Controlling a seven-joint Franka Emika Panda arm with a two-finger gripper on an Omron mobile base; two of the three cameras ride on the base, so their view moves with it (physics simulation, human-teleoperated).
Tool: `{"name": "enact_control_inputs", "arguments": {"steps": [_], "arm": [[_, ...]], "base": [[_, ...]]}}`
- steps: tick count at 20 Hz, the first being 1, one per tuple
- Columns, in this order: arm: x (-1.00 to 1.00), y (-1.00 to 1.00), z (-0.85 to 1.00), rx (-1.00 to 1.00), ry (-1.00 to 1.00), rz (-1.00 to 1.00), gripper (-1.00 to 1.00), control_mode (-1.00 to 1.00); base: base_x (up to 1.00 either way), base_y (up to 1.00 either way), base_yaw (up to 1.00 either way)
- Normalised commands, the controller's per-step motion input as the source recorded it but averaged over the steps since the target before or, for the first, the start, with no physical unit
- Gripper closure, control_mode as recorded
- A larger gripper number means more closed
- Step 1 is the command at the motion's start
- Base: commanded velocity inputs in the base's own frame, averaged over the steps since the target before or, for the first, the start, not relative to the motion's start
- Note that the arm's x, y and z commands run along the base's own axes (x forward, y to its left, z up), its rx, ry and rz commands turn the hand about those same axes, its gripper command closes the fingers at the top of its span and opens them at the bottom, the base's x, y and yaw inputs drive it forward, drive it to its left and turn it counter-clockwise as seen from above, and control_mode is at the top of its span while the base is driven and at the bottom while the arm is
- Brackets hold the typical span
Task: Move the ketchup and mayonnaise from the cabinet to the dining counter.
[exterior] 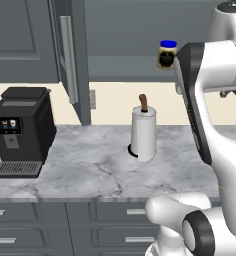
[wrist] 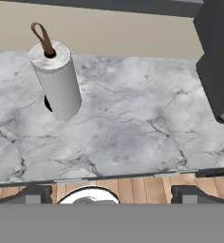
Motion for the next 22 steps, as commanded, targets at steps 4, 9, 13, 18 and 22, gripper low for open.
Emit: {"name": "enact_control_inputs", "arguments": {"steps": [4, 9, 13, 18, 22], "arm": [[0.57, 0.01, 0.11, 0.0, -0.35, 0.0, -1.0, -1.0], [0.65, 0.0, 0.0, 0.0, -0.3, 0.0, -1.0, -1.0], [0.48, 0.0, 0.23, 0.0, -0.17, 0.0, -1.0, -1.0], [0.4, -0.01, 0.52, -0.04, -0.02, 0.0, -1.0, -1.0], [0.47, -0.03, 0.45, -0.05, 0.0, 0.0, -1.0, -1.0]], "base": [[0.0, 0.0, 0.0], [0.0, 0.0, 0.0], [0.0, 0.0, 0.0], [0.0, 0.0, 0.0], [0.0, 0.0, 0.0]]}}
